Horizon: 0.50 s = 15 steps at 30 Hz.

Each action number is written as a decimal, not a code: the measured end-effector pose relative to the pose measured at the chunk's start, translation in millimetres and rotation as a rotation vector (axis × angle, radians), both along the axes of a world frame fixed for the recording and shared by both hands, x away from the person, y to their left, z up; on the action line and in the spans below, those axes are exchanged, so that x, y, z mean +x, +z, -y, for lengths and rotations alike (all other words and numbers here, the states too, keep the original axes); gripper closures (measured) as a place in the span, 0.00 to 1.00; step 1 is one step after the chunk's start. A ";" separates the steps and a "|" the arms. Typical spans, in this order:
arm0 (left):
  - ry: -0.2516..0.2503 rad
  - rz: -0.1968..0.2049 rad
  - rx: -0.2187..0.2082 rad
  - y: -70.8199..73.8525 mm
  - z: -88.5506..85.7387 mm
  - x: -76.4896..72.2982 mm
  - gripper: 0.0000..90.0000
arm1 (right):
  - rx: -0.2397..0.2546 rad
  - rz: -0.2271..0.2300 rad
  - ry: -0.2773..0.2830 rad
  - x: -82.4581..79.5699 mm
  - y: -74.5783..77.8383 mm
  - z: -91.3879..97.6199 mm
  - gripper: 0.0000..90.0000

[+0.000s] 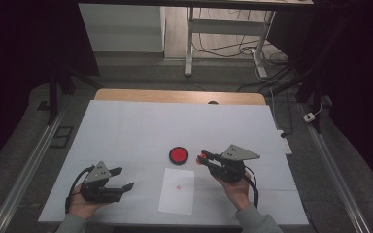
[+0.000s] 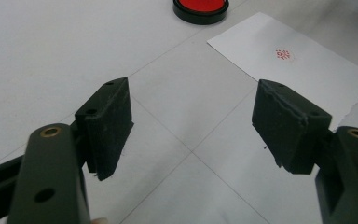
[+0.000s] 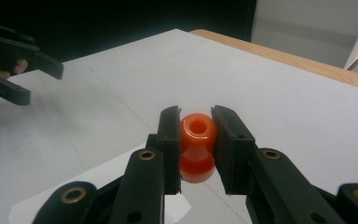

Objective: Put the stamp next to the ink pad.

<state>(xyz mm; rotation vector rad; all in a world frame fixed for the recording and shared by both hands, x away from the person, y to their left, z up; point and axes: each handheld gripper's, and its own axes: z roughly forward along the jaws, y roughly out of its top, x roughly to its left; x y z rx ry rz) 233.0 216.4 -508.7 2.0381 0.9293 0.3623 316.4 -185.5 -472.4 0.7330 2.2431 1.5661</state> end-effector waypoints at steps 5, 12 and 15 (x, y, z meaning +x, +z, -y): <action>-0.001 -0.006 0.003 -1.3 0.8 1.2 0.31 | -0.014 -0.012 -0.019 8.8 -3.3 -0.9 0.80; -0.004 -0.012 0.005 -1.3 1.5 1.7 0.30 | -0.048 -0.033 -0.038 23.4 -12.2 -5.1 0.80; -0.003 -0.014 0.007 -1.9 1.7 2.1 0.29 | -0.063 -0.048 -0.045 29.4 -16.5 -7.4 0.80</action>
